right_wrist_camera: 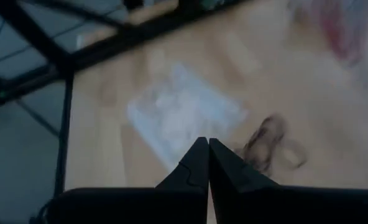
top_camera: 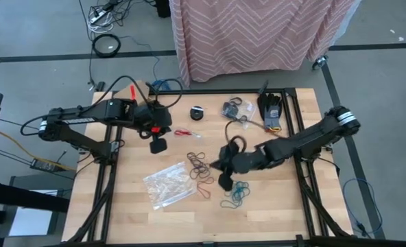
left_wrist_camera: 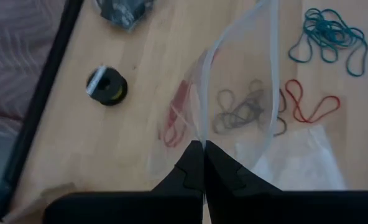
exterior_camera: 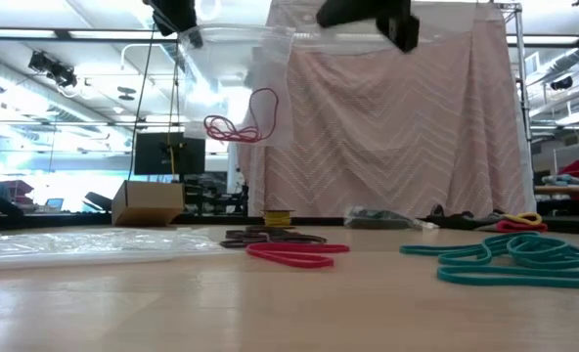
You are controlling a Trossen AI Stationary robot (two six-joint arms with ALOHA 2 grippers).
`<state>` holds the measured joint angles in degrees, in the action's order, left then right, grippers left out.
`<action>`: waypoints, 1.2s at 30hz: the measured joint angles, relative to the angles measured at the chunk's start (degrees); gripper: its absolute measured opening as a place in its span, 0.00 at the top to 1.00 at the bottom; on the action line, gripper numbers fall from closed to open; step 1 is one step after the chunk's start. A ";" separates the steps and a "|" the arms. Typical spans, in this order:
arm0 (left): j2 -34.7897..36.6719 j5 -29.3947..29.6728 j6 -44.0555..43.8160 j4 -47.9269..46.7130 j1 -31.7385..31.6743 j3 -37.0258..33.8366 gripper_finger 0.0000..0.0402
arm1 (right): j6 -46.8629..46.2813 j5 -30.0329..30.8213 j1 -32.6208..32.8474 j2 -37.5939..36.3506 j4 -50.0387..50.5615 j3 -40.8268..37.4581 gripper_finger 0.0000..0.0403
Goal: Sort rubber bands
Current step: Put the red rubber band into the transparent zip bag
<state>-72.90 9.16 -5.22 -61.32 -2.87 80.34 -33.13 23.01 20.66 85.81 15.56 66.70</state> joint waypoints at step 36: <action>0.06 -6.98 15.05 -4.24 -7.91 0.00 1.00 | 14.00 -17.92 -4.07 25.78 -16.54 0.07 0.56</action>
<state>-72.84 2.18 9.83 -65.56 -10.79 80.34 -19.13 5.09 16.60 111.59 -0.98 66.76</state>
